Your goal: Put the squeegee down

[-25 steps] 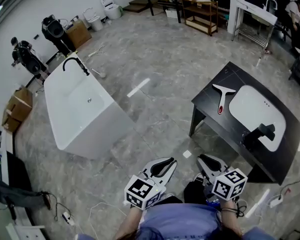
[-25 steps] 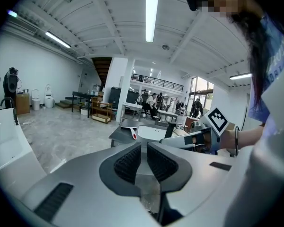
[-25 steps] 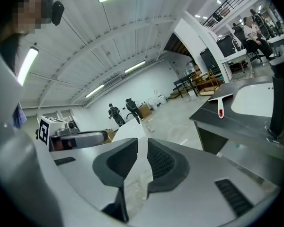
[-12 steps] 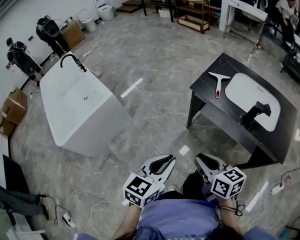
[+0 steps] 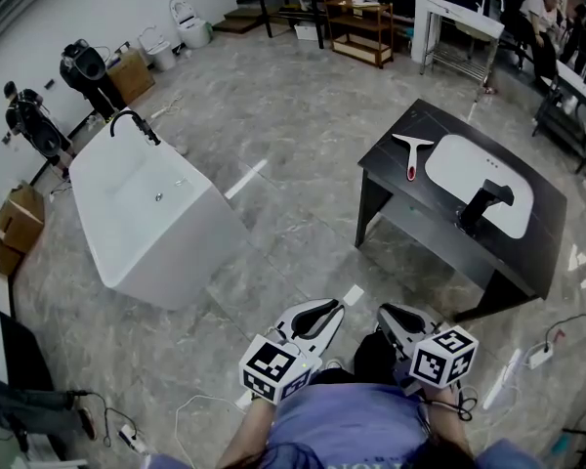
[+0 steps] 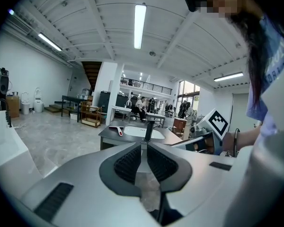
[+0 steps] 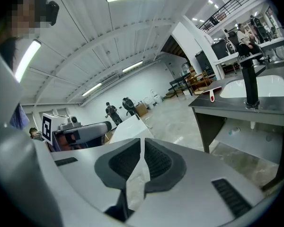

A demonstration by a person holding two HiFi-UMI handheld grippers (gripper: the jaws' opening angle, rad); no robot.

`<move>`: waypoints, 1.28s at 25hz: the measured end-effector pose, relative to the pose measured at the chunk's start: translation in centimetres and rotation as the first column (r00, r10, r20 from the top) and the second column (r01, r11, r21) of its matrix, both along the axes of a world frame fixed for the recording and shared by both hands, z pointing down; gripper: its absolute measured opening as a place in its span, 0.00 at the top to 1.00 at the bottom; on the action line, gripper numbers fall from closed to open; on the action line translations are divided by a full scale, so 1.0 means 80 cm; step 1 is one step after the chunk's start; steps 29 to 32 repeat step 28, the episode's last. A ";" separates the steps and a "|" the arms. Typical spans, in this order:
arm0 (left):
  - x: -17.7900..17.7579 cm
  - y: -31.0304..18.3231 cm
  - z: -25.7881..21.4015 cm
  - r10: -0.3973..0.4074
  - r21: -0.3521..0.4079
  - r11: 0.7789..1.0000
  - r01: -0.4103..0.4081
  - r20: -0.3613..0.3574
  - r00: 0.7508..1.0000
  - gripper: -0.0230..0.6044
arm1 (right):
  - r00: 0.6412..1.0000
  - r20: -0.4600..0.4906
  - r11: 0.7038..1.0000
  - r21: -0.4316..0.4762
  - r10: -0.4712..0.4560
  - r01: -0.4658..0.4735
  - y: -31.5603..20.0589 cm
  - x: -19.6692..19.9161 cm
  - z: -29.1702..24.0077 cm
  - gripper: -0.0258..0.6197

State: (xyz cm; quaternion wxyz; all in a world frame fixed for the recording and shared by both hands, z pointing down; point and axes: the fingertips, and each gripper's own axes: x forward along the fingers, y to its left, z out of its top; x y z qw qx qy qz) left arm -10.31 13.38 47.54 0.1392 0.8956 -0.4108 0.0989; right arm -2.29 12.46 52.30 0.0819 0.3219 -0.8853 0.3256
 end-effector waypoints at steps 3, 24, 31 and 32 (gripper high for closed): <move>0.000 0.009 -0.004 0.000 0.010 1.000 0.000 -0.002 1.000 0.89 | 1.000 -0.007 1.000 0.008 -0.005 0.005 0.007 -0.001 -0.004 0.90; 0.005 0.040 -0.006 0.040 0.029 0.999 -0.040 -0.003 0.999 0.89 | 0.997 -0.021 0.997 0.019 0.072 -0.072 0.026 0.026 -0.004 0.90; 0.000 0.038 -0.004 0.039 0.034 0.999 -0.039 0.000 0.999 0.89 | 0.997 -0.022 0.997 0.019 0.079 -0.079 0.024 0.024 0.001 0.90; 0.000 0.038 -0.004 0.039 0.034 0.999 -0.039 0.000 0.999 0.89 | 0.997 -0.022 0.997 0.019 0.079 -0.079 0.024 0.024 0.001 0.90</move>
